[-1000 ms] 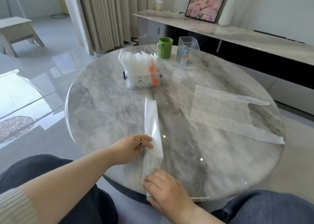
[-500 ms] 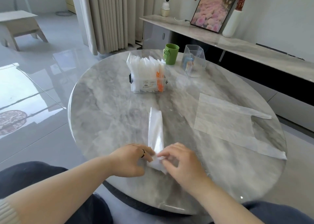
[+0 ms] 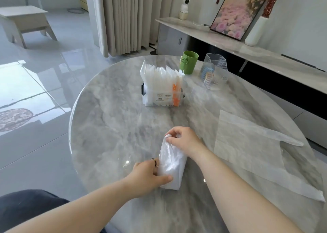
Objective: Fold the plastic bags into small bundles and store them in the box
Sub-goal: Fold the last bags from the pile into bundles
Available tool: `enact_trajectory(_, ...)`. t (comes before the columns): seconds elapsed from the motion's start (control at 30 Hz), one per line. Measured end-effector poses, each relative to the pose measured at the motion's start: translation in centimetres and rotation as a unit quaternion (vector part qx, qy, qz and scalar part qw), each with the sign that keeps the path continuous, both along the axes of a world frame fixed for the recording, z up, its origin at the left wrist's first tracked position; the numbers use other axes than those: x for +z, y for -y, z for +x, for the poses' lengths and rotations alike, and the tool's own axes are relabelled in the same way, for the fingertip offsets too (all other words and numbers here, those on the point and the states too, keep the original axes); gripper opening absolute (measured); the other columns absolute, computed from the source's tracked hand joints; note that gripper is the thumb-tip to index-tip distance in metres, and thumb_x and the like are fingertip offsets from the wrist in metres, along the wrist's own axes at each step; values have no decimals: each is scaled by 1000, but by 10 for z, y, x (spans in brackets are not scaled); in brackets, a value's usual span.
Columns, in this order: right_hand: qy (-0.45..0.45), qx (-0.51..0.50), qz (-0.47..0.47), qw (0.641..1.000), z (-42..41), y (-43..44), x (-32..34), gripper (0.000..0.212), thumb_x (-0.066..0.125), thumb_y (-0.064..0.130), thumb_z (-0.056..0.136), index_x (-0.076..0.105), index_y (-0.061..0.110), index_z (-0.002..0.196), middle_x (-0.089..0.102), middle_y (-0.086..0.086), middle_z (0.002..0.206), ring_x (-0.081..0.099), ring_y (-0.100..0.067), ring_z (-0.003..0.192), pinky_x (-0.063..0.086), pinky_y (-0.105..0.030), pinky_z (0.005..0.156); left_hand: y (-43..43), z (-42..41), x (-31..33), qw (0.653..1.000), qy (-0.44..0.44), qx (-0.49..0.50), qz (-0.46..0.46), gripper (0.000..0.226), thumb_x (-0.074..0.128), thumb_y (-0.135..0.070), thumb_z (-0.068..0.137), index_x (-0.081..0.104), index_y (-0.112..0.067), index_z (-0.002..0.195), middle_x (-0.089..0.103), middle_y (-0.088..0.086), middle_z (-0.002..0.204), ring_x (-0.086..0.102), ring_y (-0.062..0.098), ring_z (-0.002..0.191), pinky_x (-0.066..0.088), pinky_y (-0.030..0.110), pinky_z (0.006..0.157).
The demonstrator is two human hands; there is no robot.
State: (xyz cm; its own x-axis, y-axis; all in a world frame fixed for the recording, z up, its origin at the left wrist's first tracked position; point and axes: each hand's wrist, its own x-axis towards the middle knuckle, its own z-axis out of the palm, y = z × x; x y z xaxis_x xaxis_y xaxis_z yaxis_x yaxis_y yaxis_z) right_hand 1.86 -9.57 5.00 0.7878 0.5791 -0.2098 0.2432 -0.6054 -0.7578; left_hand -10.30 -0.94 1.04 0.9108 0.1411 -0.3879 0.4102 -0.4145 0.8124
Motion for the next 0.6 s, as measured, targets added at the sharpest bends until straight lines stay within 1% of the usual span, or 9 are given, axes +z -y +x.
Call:
enact_trajectory(0.07,-26,-10,23,999,5,-3,-2,5,62,13,86,64,18,85,54,13,71,48,1,69,37,-4,60,3,5,-2,999,0,24,29,41,62,-35,84,32,-19,62,38,-13,58,35,5,63,28,16,54)
enact_trajectory(0.13,-33,-29,37,998,7,-3,-5,16,63,17,86,64,15,102,56,13,83,47,2,76,36,0,61,6,10,-2,998,-7,33,47,42,63,-40,82,32,-19,63,40,-10,66,38,9,73,30,18,63)
enact_trajectory(0.2,-33,-69,48,996,6,2,-10,28,61,21,88,59,15,115,54,9,99,47,-2,88,34,-6,70,8,13,-1,997,-18,28,74,42,62,-42,81,32,-19,62,42,-11,68,40,7,75,29,19,76)
enact_trajectory(0.27,5,-129,59,990,2,13,-14,29,60,23,88,57,15,116,49,7,106,45,-4,93,33,-11,78,12,14,1,995,-20,15,102,42,61,-43,81,32,-20,62,45,-11,71,42,5,74,22,21,77)
enact_trajectory(0.3,35,-166,75,983,-1,20,-14,24,59,21,88,59,15,112,50,6,106,47,-2,87,35,-8,74,13,15,0,994,-13,14,111,41,61,-44,80,33,-21,62,49,-10,76,45,7,79,20,22,79)
enact_trajectory(0.37,57,-231,105,966,-7,38,-13,2,59,18,88,59,16,88,55,4,94,50,3,71,36,-1,63,14,14,2,993,-9,15,119,38,62,-44,80,35,-22,63,57,-9,83,51,11,90,20,22,88)
enact_trajectory(0.43,22,-262,98,960,-16,59,-19,21,59,15,88,53,19,68,55,5,72,49,-1,59,37,-7,56,14,14,2,993,-5,17,118,39,63,-42,80,35,-22,61,55,-10,78,50,7,80,23,23,90)
enact_trajectory(0.53,-70,-220,32,972,-34,84,-32,27,58,9,86,51,17,62,51,4,57,44,-8,51,35,-15,47,14,11,7,992,7,12,129,45,63,-39,81,30,-20,58,37,-10,60,36,3,61,22,22,77)
enact_trajectory(0.6,-101,-193,3,976,-41,89,-38,26,57,5,85,52,19,64,51,4,58,46,-9,50,36,-14,42,15,11,8,996,15,17,81,38,66,-34,80,38,-21,58,40,-11,61,38,2,62,30,18,69)
